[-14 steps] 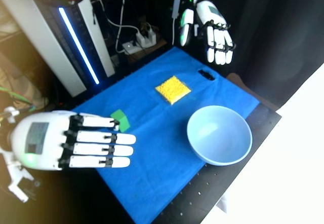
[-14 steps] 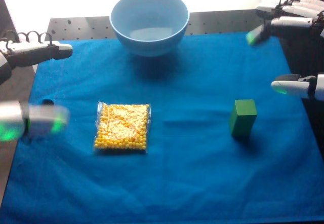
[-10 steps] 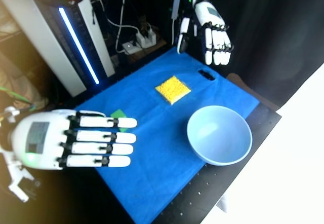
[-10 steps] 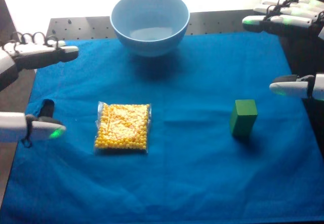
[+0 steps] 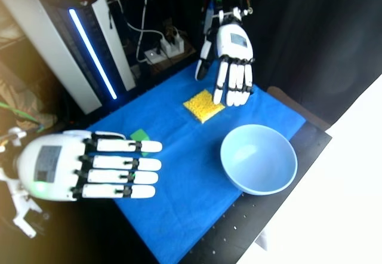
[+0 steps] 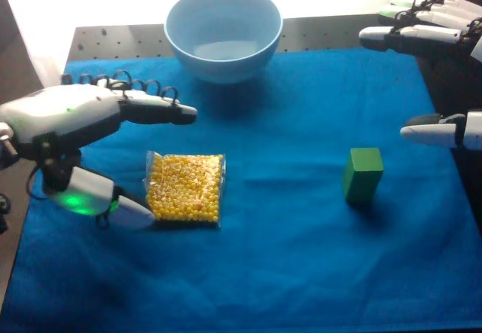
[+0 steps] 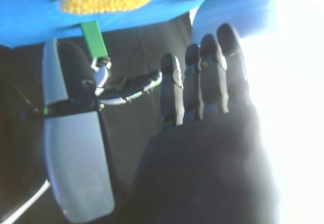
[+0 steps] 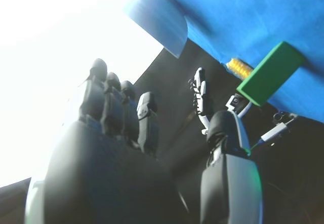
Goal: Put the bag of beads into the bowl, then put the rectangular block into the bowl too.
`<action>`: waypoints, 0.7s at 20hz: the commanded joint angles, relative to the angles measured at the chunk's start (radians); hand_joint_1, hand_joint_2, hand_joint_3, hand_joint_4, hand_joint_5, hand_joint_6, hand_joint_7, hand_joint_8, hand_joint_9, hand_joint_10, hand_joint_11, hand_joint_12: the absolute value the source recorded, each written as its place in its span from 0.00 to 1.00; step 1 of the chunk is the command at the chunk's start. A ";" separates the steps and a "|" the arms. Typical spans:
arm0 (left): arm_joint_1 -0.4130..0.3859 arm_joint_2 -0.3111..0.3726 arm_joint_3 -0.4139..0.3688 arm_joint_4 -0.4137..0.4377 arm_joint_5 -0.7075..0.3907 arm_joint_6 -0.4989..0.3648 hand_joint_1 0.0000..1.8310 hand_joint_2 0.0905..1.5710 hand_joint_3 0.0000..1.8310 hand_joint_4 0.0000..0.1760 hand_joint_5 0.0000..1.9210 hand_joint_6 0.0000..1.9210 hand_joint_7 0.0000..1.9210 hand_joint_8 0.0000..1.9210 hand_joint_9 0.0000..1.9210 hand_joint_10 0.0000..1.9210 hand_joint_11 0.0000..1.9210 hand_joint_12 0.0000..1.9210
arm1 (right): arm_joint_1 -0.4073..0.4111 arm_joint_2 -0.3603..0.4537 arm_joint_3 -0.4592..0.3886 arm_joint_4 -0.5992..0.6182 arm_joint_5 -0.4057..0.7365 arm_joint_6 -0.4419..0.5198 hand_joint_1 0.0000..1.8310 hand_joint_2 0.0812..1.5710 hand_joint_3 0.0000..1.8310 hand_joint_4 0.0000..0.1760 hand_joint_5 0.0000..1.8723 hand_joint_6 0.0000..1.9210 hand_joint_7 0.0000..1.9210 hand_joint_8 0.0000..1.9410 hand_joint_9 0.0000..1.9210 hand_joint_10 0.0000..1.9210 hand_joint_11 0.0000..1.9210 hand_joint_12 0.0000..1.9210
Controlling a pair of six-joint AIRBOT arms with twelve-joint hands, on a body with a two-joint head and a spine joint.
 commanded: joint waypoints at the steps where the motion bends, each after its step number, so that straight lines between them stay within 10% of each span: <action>1: -0.023 -0.018 0.007 0.022 -0.054 -0.022 0.51 0.52 0.00 0.42 0.19 0.00 0.17 0.00 0.20 0.01 0.00 0.57 | 0.010 0.001 0.004 0.030 0.112 0.001 0.46 0.66 0.00 0.57 0.16 0.00 0.07 0.00 0.03 0.00 0.00 0.08; 2: -0.036 -0.029 0.014 0.045 -0.025 -0.023 0.52 0.51 0.00 0.53 0.20 0.00 0.20 0.00 0.23 0.01 0.00 0.61 | 0.010 0.000 0.004 0.028 0.111 0.001 0.44 0.67 0.00 0.65 0.16 0.00 0.07 0.00 0.03 0.00 0.00 0.06; 5: -0.070 -0.060 0.030 0.121 0.063 -0.023 0.53 0.54 0.00 0.18 0.26 0.00 0.29 0.01 0.30 0.01 0.02 0.67 | 0.010 0.000 0.004 0.025 0.108 0.001 0.43 0.68 0.00 0.88 0.16 0.00 0.06 0.00 0.01 0.00 0.00 0.00; 6: -0.077 -0.074 0.038 0.141 0.092 -0.023 0.53 0.54 0.00 0.00 0.30 0.00 0.34 0.01 0.34 0.02 0.05 0.67 | 0.010 -0.001 0.005 0.025 0.107 0.001 0.42 0.68 0.00 0.86 0.16 0.00 0.06 0.00 0.02 0.00 0.00 0.00; 10: -0.102 -0.110 0.064 0.198 0.167 -0.023 0.57 0.57 0.00 0.00 0.41 0.00 0.46 0.02 0.45 0.06 0.10 0.75 | 0.010 -0.003 0.007 0.022 0.101 0.001 0.40 0.70 0.01 0.68 0.16 0.00 0.07 0.00 0.03 0.00 0.02 0.01; 11: -0.109 -0.113 0.069 0.203 0.173 -0.022 0.59 0.61 0.00 0.00 0.47 0.01 0.51 0.04 0.46 0.20 0.15 0.74 | 0.010 -0.004 0.007 0.020 0.100 0.001 0.40 0.71 0.01 0.66 0.16 0.00 0.07 0.00 0.04 0.01 0.03 0.01; 12: -0.115 -0.113 0.073 0.203 0.174 -0.022 0.61 0.65 0.00 0.00 0.55 0.33 0.54 0.05 0.43 0.34 0.18 0.74 | 0.010 -0.005 0.007 0.018 0.099 0.001 0.39 0.71 0.01 0.72 0.16 0.00 0.07 0.00 0.04 0.00 0.03 0.01; 13: -0.125 -0.113 0.076 0.203 0.174 -0.022 0.69 0.68 0.00 0.00 0.59 0.25 0.50 0.62 0.44 0.55 0.22 0.79 | 0.009 -0.006 0.007 0.017 0.098 0.001 0.40 0.72 0.01 0.56 0.16 0.00 0.08 0.00 0.05 0.01 0.06 0.03; 14: -0.136 -0.110 0.078 0.204 0.171 -0.022 0.69 0.68 0.00 0.00 0.59 0.25 0.50 0.62 0.44 0.55 0.22 0.79 | 0.009 -0.006 0.007 0.016 0.098 0.001 0.40 0.72 0.01 0.56 0.16 0.00 0.08 0.00 0.05 0.01 0.06 0.03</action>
